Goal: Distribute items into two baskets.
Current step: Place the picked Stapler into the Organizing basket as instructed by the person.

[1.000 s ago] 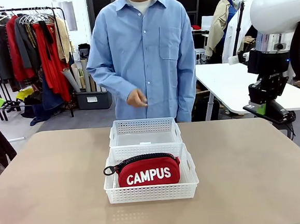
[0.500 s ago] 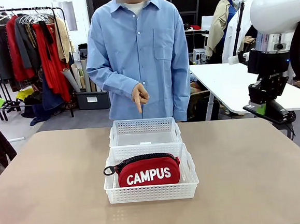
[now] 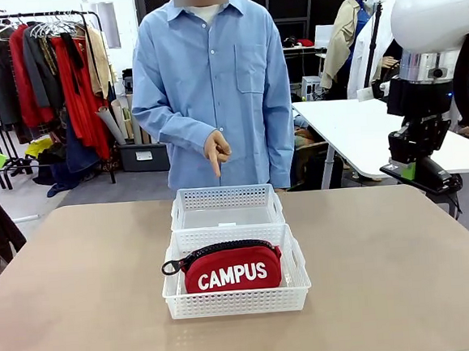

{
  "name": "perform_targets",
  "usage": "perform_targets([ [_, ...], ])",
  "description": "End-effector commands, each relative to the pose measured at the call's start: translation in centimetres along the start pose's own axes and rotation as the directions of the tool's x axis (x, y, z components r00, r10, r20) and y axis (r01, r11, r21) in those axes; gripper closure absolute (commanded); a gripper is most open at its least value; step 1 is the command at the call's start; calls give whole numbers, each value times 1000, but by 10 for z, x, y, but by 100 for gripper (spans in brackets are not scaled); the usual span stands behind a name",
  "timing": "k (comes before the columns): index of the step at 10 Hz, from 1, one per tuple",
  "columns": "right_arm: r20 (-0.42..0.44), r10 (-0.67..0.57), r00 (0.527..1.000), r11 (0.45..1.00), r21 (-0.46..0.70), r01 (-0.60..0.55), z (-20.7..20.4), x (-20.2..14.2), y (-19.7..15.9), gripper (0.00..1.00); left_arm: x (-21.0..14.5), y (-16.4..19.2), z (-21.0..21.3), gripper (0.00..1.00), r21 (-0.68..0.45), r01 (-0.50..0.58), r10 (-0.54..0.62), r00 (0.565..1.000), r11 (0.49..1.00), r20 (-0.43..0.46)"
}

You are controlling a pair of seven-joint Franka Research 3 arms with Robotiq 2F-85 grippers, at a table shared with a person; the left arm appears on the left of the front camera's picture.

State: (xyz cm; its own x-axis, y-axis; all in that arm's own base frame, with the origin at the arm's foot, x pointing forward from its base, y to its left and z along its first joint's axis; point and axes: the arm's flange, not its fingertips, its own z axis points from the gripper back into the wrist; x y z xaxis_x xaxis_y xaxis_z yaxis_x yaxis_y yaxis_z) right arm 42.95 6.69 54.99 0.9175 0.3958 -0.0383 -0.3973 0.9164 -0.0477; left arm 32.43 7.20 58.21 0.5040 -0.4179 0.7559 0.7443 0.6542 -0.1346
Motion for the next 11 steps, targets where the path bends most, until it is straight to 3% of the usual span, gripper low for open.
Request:
perform_targets([
  [1, 4, -10, 1000, 1000, -2, 10, 3, -1, 0, 100, 0, 0, 0, 0, -2, 3, -3, 1000, 1000, 5],
  [5, 0, 0, 1000, 1000, 0, 0, 0, 0, 0, 100, 0, 0, 0, 0, -2, 3, -3, 1000, 1000, 5],
  [11, 20, 182, 983, 983, -22, -182, -7, 62, 26, 100, 0, 0, 0, 0, -2, 3, -3, 1000, 1000, 5],
])
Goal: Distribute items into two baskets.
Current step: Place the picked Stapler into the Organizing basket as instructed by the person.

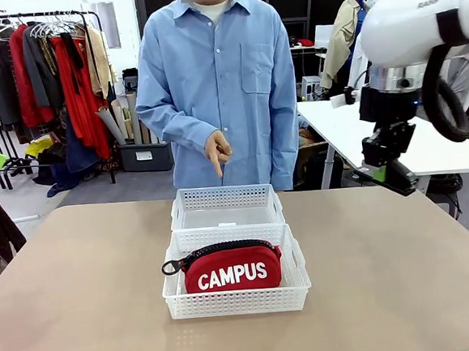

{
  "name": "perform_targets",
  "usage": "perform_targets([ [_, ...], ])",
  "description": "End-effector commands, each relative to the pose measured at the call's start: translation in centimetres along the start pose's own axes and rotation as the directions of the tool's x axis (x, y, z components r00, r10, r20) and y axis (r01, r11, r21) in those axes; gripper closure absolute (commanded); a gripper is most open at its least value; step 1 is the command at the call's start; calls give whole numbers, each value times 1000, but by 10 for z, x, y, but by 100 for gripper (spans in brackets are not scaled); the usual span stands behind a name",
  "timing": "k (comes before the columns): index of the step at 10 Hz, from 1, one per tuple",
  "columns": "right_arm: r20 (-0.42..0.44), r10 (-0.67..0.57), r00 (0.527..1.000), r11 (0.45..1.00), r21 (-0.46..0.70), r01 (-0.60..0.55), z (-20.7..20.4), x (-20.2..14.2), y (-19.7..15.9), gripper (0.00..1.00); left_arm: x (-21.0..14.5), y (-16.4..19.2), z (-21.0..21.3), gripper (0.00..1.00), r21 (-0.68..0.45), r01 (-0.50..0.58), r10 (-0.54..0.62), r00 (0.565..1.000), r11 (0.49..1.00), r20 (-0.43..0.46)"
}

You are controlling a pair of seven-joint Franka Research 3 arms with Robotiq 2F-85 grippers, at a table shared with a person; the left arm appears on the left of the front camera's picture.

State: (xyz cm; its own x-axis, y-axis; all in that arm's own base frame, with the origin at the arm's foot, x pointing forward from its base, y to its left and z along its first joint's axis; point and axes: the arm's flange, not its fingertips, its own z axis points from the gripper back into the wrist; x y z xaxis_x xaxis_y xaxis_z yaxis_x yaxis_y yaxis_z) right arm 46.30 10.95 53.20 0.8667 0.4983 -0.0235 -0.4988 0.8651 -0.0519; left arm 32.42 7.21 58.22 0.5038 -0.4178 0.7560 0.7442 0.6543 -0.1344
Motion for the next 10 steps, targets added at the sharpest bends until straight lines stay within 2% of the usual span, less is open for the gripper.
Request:
perform_targets([
  [1, -3, 121, 993, 992, -26, -121, 7, 31, 2, 100, 0, 0, 0, 0, -2, 3, -3, 1000, 1000, 5],
  [5, -36, 283, 958, 958, -43, -285, 12, 90, 22, 100, 0, 0, 0, 0, -2, 3, -3, 1000, 1000, 5],
  [10, -36, 433, 901, 896, -92, -434, -3, 155, 70, 100, 0, 0, 0, 0, -2, 3, -3, 1000, 1000, 5],
])
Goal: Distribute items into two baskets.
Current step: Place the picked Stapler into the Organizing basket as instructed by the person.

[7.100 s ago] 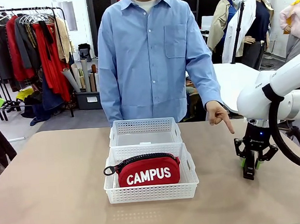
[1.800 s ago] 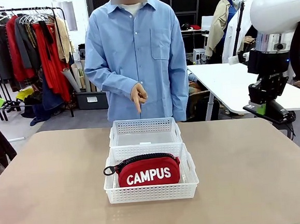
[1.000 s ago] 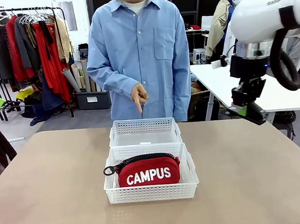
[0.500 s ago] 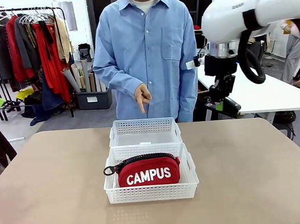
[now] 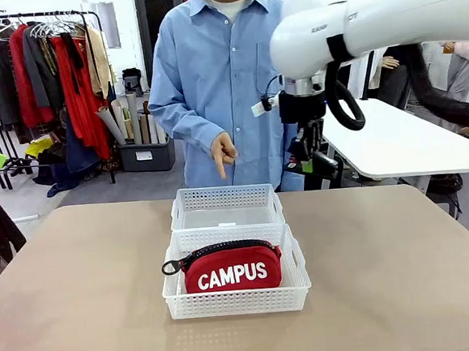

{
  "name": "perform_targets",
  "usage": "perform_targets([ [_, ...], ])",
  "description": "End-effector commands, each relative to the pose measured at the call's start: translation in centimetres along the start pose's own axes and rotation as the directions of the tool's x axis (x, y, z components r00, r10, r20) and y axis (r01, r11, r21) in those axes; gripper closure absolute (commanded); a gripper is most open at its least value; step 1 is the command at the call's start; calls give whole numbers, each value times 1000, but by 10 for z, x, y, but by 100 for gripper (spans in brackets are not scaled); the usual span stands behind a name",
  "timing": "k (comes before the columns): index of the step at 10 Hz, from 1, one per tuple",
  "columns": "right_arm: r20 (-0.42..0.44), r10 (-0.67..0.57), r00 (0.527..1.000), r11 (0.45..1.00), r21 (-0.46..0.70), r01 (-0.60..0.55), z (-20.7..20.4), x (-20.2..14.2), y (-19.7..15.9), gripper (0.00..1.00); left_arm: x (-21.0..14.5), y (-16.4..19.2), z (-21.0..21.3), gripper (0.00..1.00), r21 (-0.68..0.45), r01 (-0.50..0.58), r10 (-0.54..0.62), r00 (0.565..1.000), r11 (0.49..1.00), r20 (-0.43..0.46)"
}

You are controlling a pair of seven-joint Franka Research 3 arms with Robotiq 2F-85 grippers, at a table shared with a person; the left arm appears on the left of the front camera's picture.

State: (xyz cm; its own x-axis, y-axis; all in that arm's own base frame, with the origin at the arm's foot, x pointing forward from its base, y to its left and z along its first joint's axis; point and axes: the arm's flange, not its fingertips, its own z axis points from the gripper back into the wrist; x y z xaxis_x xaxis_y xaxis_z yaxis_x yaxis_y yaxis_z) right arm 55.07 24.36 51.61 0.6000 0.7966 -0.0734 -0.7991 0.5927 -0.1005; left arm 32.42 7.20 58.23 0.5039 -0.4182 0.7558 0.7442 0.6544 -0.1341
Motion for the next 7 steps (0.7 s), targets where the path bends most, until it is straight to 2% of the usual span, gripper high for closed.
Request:
perform_targets([
  [1, 18, 84, 996, 996, -26, -83, 0, 24, -5, 100, 0, 0, 0, 0, -3, 2, -2, 1000, 1000, 6],
  [7, 65, 253, 965, 967, -23, -252, -19, 93, 16, 100, 0, 0, 0, 0, -3, 2, -2, 1000, 1000, 6],
])
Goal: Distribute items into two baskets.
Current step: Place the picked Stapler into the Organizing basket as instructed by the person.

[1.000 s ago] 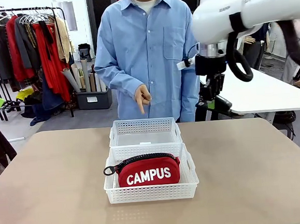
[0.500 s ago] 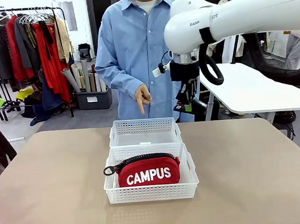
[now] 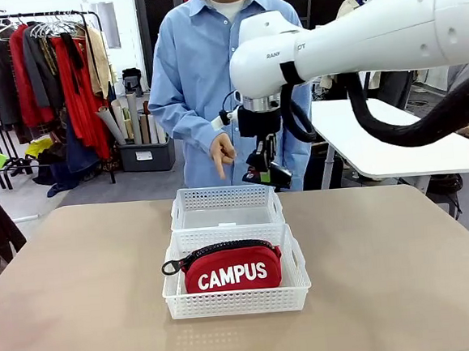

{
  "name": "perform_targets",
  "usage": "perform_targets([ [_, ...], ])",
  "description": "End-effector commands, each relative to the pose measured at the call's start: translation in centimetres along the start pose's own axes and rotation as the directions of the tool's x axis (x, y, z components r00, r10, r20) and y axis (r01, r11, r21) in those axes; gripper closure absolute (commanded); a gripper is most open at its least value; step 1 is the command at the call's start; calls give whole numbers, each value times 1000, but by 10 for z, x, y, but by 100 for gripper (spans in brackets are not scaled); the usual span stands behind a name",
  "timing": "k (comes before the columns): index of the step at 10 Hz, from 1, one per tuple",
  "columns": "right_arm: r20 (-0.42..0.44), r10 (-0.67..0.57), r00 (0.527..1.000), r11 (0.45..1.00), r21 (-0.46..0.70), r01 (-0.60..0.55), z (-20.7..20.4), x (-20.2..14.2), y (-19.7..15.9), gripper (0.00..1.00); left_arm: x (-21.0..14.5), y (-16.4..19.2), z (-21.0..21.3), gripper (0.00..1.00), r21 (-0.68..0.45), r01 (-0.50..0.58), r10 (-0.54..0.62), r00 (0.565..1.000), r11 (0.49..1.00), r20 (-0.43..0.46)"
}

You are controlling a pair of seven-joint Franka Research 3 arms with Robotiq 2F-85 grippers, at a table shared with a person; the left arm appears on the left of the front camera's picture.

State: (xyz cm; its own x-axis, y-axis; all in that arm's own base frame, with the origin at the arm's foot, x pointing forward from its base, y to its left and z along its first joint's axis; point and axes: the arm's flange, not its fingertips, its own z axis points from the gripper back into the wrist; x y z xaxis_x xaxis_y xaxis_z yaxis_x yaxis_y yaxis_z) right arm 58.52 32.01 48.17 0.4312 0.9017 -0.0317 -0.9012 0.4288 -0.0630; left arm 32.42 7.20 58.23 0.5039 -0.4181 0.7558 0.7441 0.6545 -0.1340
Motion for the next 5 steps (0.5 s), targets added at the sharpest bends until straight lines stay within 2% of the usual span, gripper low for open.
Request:
perform_targets([
  [1, 9, 97, 995, 995, -39, -97, 4, 16, -5, 100, 0, 0, 0, 0, -3, 2, -2, 1000, 1000, 6],
  [5, 39, 184, 982, 981, -66, -181, -16, 36, -2, 100, 0, 0, 0, 0, -3, 2, -2, 1000, 1000, 6],
])
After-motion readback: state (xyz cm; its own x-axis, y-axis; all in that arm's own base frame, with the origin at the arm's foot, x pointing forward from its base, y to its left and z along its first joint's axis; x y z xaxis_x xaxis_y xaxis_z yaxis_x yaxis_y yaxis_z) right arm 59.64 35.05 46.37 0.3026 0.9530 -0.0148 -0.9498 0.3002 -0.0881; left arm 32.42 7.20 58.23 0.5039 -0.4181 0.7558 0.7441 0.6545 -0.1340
